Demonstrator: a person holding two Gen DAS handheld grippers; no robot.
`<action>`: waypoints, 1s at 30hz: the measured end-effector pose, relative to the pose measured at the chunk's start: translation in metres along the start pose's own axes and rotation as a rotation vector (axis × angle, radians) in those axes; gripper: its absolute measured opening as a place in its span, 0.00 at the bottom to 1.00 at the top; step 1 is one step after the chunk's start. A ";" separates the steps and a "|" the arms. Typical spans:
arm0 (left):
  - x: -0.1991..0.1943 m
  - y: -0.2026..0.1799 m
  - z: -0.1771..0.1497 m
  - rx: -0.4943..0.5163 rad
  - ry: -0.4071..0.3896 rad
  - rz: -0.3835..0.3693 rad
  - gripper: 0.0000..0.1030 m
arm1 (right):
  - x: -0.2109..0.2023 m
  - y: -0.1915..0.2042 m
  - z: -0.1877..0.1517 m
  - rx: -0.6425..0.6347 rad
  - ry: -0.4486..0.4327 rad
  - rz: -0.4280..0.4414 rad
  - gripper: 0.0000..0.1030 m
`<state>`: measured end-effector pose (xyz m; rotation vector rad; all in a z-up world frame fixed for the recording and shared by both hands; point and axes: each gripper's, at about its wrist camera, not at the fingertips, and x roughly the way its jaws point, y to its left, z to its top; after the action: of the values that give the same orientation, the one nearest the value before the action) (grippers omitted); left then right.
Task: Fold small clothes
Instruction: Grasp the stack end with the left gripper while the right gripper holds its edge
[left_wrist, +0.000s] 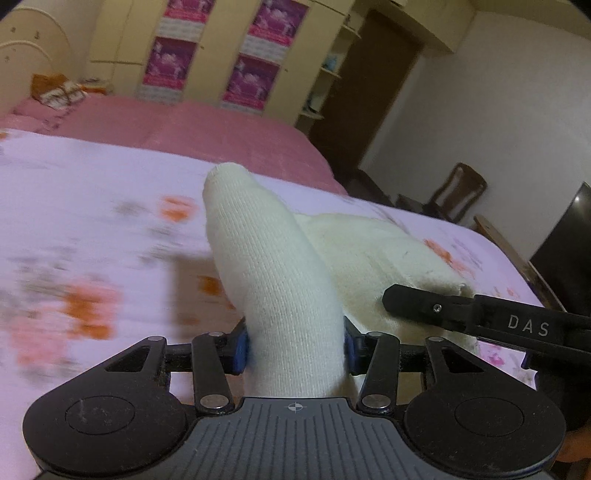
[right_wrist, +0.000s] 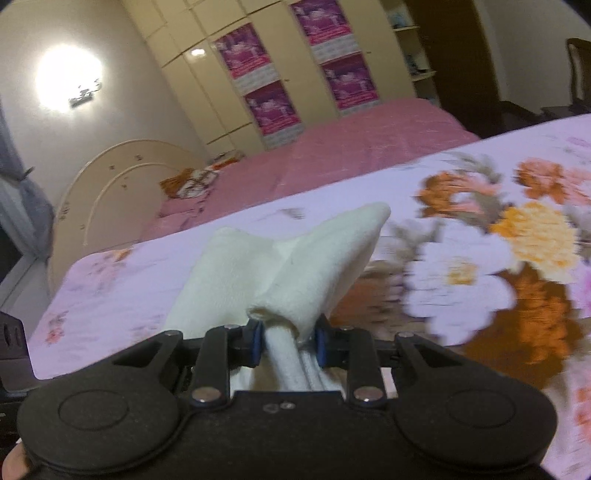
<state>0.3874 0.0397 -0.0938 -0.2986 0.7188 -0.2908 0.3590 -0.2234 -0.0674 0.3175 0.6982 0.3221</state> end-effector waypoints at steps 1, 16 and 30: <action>-0.010 0.013 0.001 0.003 -0.008 0.011 0.46 | 0.004 0.012 -0.001 -0.005 0.000 0.011 0.25; -0.063 0.194 0.015 -0.019 -0.053 0.163 0.46 | 0.110 0.178 -0.036 -0.049 0.051 0.124 0.25; -0.046 0.231 -0.008 -0.029 -0.053 0.199 0.57 | 0.157 0.166 -0.060 -0.023 0.156 0.056 0.37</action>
<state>0.3855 0.2666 -0.1561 -0.2592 0.6950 -0.0835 0.4018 -0.0021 -0.1358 0.2930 0.8392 0.4113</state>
